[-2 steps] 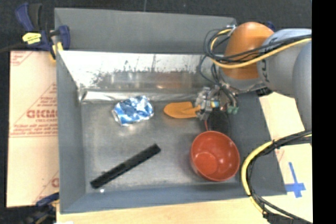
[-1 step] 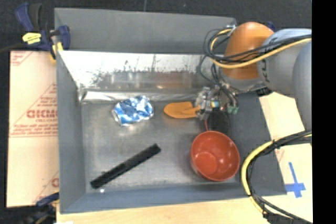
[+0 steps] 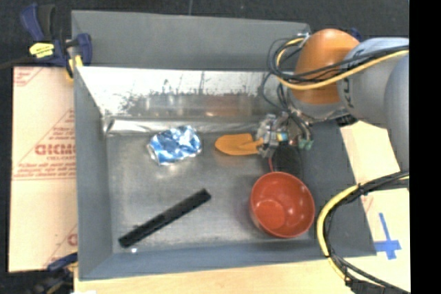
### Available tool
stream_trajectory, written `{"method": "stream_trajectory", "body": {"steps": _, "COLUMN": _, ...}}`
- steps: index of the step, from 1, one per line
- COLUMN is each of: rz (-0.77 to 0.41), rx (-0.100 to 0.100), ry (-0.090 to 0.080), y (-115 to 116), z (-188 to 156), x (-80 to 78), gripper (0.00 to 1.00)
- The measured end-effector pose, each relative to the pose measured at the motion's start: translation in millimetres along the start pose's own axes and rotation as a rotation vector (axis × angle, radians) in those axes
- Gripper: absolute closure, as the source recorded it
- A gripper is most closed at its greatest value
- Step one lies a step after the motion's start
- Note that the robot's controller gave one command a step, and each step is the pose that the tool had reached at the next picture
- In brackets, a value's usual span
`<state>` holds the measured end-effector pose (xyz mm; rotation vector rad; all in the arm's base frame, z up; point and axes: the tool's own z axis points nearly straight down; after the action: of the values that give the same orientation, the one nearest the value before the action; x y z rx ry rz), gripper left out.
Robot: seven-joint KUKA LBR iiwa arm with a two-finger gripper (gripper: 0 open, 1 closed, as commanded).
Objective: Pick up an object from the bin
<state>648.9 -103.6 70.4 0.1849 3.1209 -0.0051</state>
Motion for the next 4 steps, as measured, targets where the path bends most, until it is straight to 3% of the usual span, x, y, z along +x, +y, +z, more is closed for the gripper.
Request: {"method": "stream_trajectory", "body": {"steps": 4, "rz": -0.001, "rx": 0.000, "ry": 0.000, "y": 0.0, "z": 0.0, "x": 0.0, "gripper": 1.00}}
